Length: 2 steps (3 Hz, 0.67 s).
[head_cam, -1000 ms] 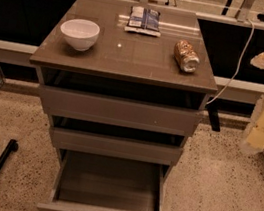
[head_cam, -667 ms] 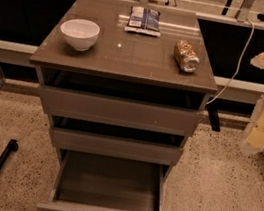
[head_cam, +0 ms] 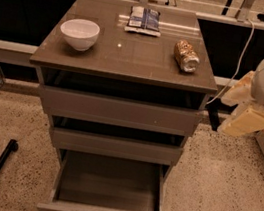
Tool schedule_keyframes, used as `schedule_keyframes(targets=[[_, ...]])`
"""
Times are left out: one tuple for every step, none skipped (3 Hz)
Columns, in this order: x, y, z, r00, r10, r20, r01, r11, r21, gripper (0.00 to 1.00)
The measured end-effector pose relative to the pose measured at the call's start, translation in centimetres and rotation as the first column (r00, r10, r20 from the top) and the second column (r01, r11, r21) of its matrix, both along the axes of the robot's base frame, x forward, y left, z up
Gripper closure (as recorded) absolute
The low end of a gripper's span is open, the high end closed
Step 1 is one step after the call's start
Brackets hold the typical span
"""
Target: Close bottom drawer
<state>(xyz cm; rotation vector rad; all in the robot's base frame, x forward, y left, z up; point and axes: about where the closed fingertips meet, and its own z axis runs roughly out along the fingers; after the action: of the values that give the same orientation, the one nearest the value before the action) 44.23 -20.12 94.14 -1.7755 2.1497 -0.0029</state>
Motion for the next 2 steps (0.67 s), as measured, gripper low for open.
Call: schedule_keyframes(targets=[[0.1,1.1,-5.0,0.9992,0.032,-0.024,-0.030,0.998,0.058,0.74],[-0.2,1.6,-11.5,0.9982,0.049,-0.033,-0.045,0.991,0.126,0.95]])
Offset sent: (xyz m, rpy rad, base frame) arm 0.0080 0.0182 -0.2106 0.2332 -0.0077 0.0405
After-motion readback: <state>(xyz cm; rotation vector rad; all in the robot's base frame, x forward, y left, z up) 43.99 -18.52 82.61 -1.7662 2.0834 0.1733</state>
